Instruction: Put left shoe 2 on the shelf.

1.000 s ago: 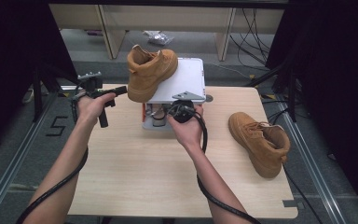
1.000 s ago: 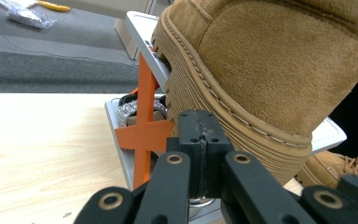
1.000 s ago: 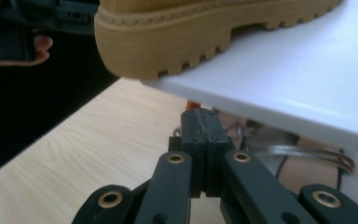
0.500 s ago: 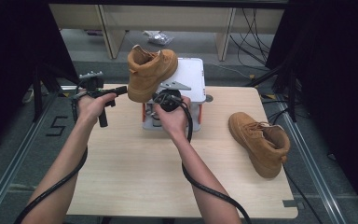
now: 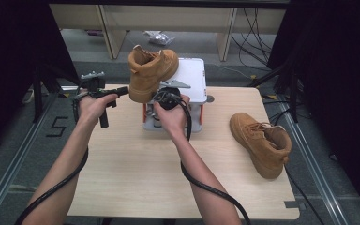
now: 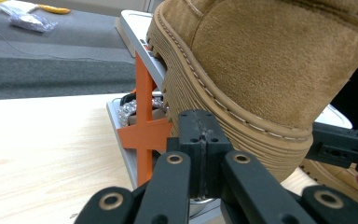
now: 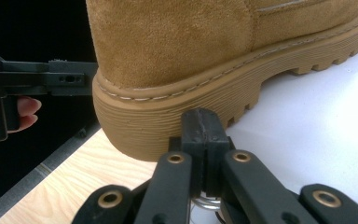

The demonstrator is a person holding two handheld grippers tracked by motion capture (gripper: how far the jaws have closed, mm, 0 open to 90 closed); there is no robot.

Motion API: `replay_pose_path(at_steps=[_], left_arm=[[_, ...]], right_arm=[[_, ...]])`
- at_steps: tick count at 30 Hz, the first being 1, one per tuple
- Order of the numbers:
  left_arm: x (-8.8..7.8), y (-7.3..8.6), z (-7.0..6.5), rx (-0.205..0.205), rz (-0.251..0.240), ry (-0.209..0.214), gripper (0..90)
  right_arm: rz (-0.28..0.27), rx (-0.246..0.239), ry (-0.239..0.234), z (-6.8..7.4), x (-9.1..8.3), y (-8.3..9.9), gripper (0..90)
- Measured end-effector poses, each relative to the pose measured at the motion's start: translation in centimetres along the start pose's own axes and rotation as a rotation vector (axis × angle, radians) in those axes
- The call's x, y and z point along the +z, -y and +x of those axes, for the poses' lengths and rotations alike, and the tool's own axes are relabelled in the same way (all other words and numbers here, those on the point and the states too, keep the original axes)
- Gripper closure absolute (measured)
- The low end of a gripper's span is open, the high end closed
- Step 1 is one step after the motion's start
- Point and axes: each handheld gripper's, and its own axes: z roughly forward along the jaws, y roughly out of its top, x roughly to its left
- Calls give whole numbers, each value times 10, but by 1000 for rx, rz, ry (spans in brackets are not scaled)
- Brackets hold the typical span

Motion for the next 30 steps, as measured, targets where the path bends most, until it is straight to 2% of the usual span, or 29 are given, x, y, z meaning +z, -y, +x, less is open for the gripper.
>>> replay_pose_path(at_steps=[3,7,14,20,21,24,30], left_arm=[[0,0,-1,1,3,-7,898],[5,-1,-6,-3,18,17,898],[16,1,-17,-1,28,49,898],[23,-1,-22,1,41,38,898],[24,-1,-23,0,38,42,898],[27,-1,-24,-1,41,44,898],[28,-2,-23,3,51,41,898]], right_arm=[[-2,4,6,-1,0,0,900],[-6,6,35,-3,-2,-1,900],[-3,16,68,-20,-6,-4,900],[1,26,89,-27,-5,-6,900],[2,12,99,-28,-5,-7,900],[2,13,110,-31,-4,-8,900],[10,19,110,-31,-3,-10,900]])
